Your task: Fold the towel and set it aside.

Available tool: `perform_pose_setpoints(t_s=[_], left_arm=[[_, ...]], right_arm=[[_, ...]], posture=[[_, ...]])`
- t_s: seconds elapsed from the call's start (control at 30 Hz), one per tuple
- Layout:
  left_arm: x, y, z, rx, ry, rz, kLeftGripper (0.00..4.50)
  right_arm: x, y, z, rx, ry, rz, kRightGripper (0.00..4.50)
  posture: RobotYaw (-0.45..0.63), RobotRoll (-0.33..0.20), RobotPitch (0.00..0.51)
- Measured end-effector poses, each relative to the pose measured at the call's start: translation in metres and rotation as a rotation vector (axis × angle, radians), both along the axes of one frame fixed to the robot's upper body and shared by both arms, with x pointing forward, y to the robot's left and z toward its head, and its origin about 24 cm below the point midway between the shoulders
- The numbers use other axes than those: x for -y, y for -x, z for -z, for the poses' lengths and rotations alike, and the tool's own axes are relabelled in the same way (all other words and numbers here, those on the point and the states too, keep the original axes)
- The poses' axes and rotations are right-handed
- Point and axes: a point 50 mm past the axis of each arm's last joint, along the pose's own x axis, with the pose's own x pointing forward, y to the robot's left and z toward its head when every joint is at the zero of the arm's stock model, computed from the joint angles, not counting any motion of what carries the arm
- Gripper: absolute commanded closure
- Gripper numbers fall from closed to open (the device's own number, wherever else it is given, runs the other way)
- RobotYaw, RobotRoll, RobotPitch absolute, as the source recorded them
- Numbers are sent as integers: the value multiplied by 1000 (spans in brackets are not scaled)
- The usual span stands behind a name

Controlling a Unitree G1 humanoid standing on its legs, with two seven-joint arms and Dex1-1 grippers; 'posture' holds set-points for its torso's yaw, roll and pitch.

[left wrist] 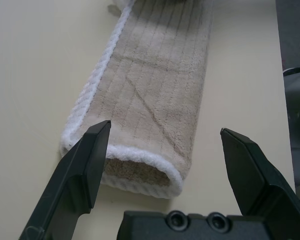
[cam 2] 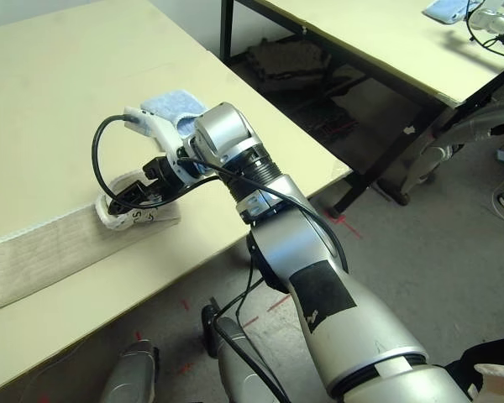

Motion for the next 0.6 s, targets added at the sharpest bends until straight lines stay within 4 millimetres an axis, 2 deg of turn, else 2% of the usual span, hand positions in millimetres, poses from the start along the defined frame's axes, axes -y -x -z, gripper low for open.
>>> perform_pose_setpoints(t_s=[0.1, 0.2, 0.3, 0.33, 0.43, 0.6], left_arm=[[0, 0, 0, 0, 0, 0, 0], [0, 0, 0, -1, 0, -1, 0], [0, 1, 0, -3, 0, -3, 0], [0, 1, 1, -4, 0, -4, 0], [0, 1, 1, -3, -1, -8, 0], [0, 0, 0, 3, -1, -8, 0]], right_arm=[[4, -6, -3, 121, -77, -30, 52], [8, -11, 0, 165, -119, -21, 52], [22, -16, 8, 182, -144, -15, 52], [27, -16, 12, 168, -145, -14, 172], [33, -14, 23, 127, -142, -30, 817], [32, -7, 33, 128, -160, -72, 2740]], posture=[[14, 0, 237], [15, 0, 239], [15, 0, 239], [15, 0, 239], [15, 0, 239], [15, 0, 245]])
